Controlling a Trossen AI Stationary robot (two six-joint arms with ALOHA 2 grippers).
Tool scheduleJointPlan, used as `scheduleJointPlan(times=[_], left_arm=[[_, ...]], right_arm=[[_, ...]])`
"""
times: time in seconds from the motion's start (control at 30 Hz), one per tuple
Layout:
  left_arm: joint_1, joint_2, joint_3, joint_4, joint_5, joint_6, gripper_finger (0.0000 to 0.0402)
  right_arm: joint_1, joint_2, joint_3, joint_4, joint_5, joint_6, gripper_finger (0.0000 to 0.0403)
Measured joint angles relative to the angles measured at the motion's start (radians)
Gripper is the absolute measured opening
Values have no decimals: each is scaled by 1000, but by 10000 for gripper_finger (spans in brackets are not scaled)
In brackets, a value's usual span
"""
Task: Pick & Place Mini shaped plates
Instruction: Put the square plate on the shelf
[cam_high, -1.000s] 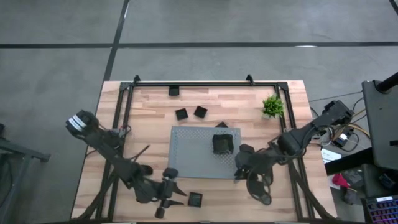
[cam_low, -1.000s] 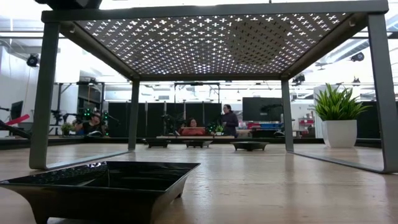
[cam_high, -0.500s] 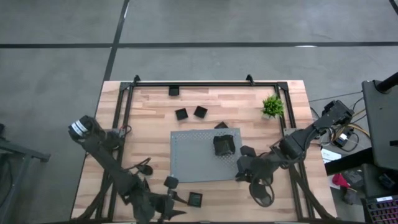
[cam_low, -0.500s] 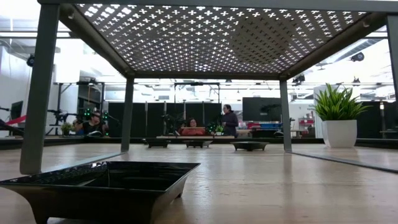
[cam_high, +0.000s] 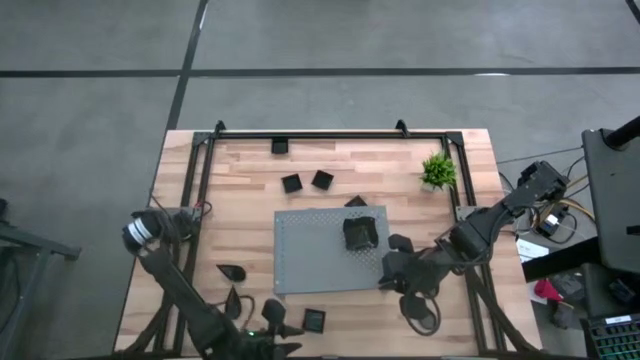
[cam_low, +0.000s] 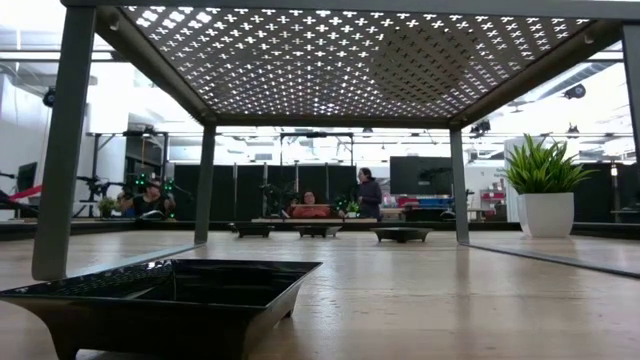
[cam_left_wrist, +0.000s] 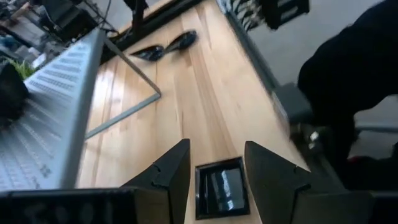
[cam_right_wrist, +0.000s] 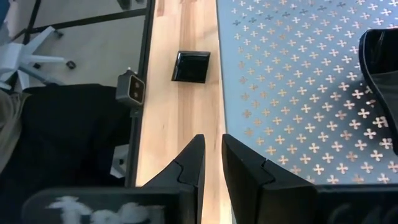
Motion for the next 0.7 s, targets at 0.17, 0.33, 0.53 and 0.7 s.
scheduleJointPlan(times=[0.17,0.33,0.53,0.7], left_arm=[[9,47,16,5,-3,-14,149],[14,82,20,16,6,-73,149],[16,141,21,15,19,-106,149],[22,186,21,21,65,-108,149]], right_arm=[[0,0,-2,1,4,0,52],[0,0,-10,0,23,20,52],[0,0,-27,1,26,31,52],[0,0,-37,10,26,49,52]])
